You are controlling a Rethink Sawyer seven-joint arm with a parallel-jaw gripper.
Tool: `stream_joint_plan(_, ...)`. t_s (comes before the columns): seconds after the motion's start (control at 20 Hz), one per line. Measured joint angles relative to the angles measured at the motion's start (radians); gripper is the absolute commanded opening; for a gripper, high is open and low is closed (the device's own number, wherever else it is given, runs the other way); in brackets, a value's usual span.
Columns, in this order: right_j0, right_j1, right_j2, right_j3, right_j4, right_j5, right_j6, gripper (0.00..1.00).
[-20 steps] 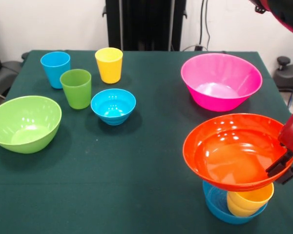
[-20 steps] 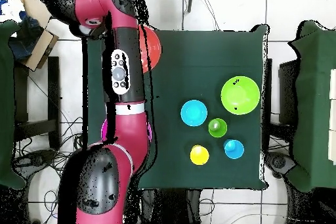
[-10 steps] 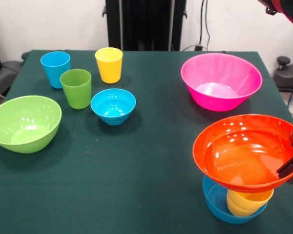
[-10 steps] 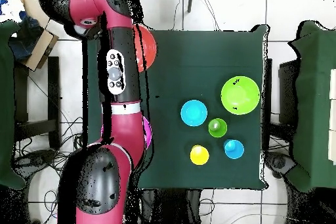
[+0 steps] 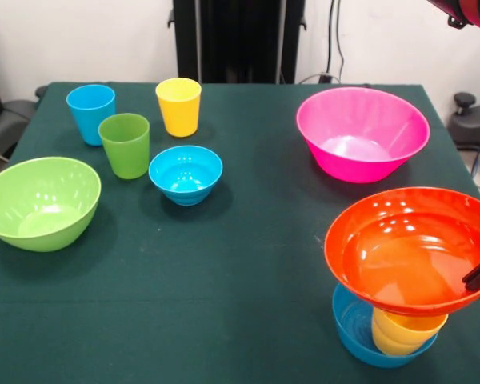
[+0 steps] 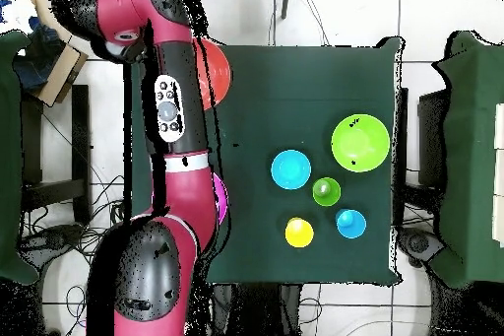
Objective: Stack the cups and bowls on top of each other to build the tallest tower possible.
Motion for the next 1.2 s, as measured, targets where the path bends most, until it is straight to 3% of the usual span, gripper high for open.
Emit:
stream_joint_plan(0.75,0.0,0.003,-0.015,0.045,0.002,0.0,0.0,0.0)
stream_joint_plan(1.2,0.0,0.003,-0.07,0.079,0.034,0.0,0.0,0.0)
